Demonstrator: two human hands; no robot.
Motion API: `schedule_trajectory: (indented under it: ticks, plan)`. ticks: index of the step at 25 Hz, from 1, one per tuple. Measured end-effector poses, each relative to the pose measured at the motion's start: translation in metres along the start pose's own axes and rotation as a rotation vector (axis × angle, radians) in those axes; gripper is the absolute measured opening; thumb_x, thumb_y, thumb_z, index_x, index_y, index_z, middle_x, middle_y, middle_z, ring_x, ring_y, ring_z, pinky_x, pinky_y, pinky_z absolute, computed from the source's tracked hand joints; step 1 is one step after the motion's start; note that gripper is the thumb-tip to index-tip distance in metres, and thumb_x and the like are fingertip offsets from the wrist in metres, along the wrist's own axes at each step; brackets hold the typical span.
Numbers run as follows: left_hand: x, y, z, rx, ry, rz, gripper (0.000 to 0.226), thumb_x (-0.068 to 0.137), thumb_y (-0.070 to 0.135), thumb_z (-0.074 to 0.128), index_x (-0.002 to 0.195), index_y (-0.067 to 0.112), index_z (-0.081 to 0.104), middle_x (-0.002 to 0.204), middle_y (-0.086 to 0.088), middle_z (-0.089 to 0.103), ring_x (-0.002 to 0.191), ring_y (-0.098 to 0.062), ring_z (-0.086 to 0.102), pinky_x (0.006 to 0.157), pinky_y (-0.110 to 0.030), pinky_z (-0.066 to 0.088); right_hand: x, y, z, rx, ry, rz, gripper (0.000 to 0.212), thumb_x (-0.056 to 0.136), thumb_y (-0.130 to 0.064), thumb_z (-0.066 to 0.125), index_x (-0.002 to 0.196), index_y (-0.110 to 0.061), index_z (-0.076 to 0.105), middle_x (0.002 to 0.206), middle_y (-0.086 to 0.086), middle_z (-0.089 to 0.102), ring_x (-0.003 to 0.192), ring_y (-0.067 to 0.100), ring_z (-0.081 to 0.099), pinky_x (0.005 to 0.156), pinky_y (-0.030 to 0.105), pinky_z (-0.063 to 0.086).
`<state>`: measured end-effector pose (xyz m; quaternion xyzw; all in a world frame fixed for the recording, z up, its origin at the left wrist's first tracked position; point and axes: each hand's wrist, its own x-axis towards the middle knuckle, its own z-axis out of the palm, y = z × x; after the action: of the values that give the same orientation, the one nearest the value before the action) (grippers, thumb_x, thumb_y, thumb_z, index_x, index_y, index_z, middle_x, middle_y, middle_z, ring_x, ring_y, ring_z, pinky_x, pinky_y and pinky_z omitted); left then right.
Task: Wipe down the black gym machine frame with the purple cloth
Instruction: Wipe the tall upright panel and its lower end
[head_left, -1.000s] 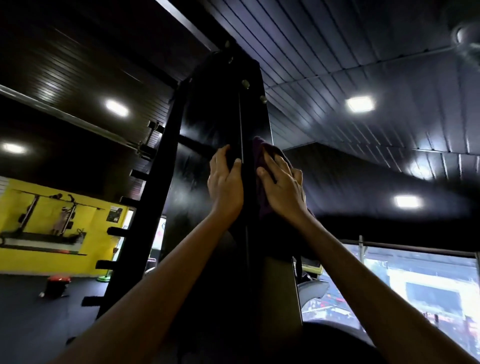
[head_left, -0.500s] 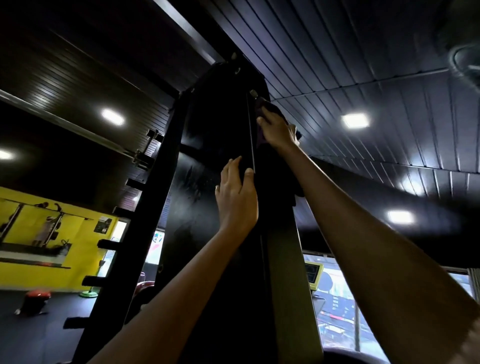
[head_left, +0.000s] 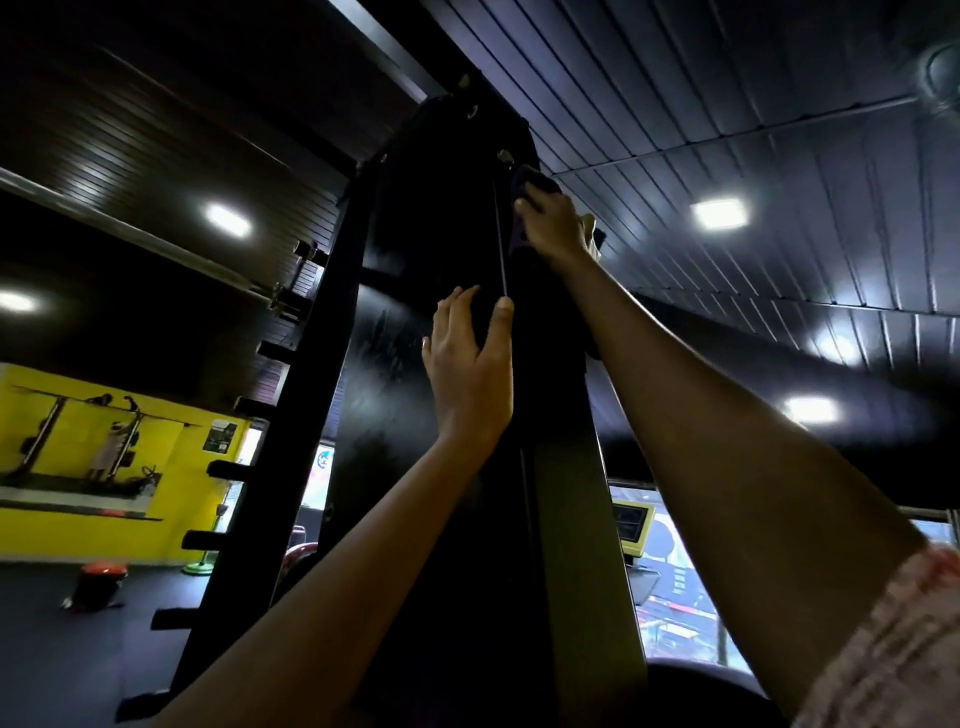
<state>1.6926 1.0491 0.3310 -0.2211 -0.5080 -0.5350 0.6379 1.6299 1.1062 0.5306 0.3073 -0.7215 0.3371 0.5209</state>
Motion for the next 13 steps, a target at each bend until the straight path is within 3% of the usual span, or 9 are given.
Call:
schedule_trajectory:
  ticks: [4, 10, 13]
  plan:
    - [-0.004, 0.006, -0.003, -0.059, 0.105, 0.026, 0.053, 0.089, 0.044, 0.035, 0.124, 0.010, 0.054, 0.130, -0.009, 0.051, 0.125, -0.026, 0.046, 0.106, -0.052, 0.035, -0.043, -0.012, -0.010, -0.085, -0.003, -0.047, 0.047, 0.095, -0.048, 0.038, 0.141, -0.040, 0.038, 0.149, -0.001, 0.035, 0.138, 0.027, 0.028, 0.111, 0.052, 0.019]
    - [-0.008, 0.009, -0.004, -0.023, 0.115, 0.049, 0.045, 0.088, 0.039, 0.042, 0.119, 0.009, 0.054, 0.110, 0.005, 0.049, 0.109, -0.023, 0.053, 0.096, -0.051, 0.044, -0.100, -0.014, -0.022, -0.121, -0.004, -0.042, 0.045, 0.098, -0.047, 0.037, 0.142, -0.042, 0.034, 0.153, -0.008, 0.027, 0.140, 0.025, 0.021, 0.110, 0.053, 0.021]
    - [-0.014, 0.016, -0.005, 0.037, 0.155, 0.088, 0.040, 0.087, 0.032, 0.049, 0.116, 0.005, 0.053, 0.108, -0.003, 0.054, 0.103, -0.017, 0.051, 0.095, -0.048, 0.044, -0.138, -0.019, -0.028, -0.150, -0.016, -0.016, 0.044, 0.099, -0.046, 0.036, 0.143, -0.043, 0.033, 0.153, -0.012, 0.025, 0.140, 0.022, 0.019, 0.110, 0.052, 0.021]
